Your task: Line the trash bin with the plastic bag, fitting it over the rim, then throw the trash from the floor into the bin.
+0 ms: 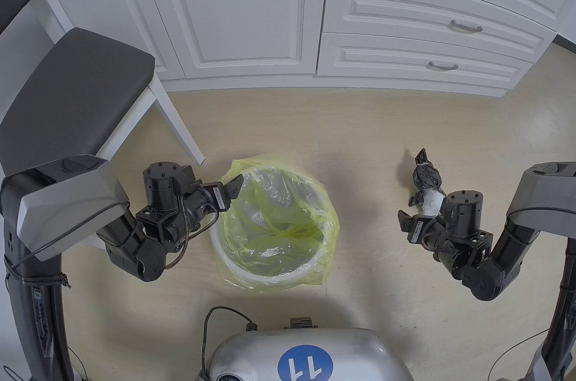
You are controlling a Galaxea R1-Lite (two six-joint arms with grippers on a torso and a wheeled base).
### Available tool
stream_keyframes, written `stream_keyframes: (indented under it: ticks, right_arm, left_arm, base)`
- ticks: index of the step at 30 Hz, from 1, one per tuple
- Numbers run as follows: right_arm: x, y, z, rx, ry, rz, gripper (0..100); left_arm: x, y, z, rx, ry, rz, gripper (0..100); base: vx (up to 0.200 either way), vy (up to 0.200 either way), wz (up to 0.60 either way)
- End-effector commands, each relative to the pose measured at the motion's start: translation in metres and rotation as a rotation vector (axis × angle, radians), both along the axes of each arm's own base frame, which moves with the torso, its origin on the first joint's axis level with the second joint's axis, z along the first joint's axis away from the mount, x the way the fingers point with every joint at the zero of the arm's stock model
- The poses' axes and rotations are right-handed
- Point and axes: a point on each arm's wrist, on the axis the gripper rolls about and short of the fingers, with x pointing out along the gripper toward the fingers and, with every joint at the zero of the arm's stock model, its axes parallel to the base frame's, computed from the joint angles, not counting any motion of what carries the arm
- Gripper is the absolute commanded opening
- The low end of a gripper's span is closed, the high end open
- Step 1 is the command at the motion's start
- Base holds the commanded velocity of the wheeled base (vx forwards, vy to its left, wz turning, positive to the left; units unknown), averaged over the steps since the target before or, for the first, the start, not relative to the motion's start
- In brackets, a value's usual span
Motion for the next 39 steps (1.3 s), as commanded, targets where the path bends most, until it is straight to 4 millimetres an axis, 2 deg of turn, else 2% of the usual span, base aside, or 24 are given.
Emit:
stream_keyframes:
  ticks: [1,7,11,17,21,26,31,34,36,39]
  right_arm:
    - [-0.002,-0.001,-0.003,-0.016,0.015,0.001,100]
    - [-0.005,-0.003,-0.005,-0.041,0.029,0.009,100]
    - [-0.008,-0.003,-0.006,-0.045,0.037,0.011,100]
    - [-0.009,-0.001,-0.007,-0.05,0.041,0.018,100]
    - [-0.009,-0.004,-0.007,-0.053,0.042,0.009,100]
    - [-0.009,-0.004,-0.008,-0.053,0.044,0.008,100]
    - [-0.009,-0.004,-0.008,-0.054,0.045,0.008,100]
    - [-0.009,-0.005,-0.008,-0.054,0.047,0.006,100]
    - [-0.008,-0.006,-0.01,-0.056,0.051,0.002,100]
    - [-0.008,-0.006,-0.012,-0.057,0.058,0.0,100]
  left_arm:
    - [-0.01,0.008,0.012,0.042,0.01,0.011,100]
    - [-0.015,0.019,0.009,0.168,0.115,0.077,100]
    - [-0.015,0.022,0.008,0.184,0.131,0.083,100]
    - [-0.022,0.028,0.022,0.205,0.112,0.087,100]
    - [-0.035,0.043,0.029,0.268,0.176,0.089,100]
    - [-0.034,0.055,0.026,0.289,0.21,0.09,100]
    - [-0.032,0.058,0.025,0.241,0.199,0.027,100]
    - [-0.03,0.055,0.03,0.132,0.175,-0.02,100]
    - [-0.029,0.051,0.039,-0.024,0.143,-0.062,100]
    - [-0.03,0.05,0.048,-0.143,0.111,-0.103,100]
  base:
    - [0.0,0.0,0.0]
    - [0.0,0.0,0.0]
    - [0.0,0.0,0.0]
    - [0.0,0.0,0.0]
    - [0.0,0.0,0.0]
    - [0.0,0.0,0.0]
    - [0.0,0.0,0.0]
    - [0.0,0.0,0.0]
    - [0.0,0.0,0.0]
    - [0.0,0.0,0.0]
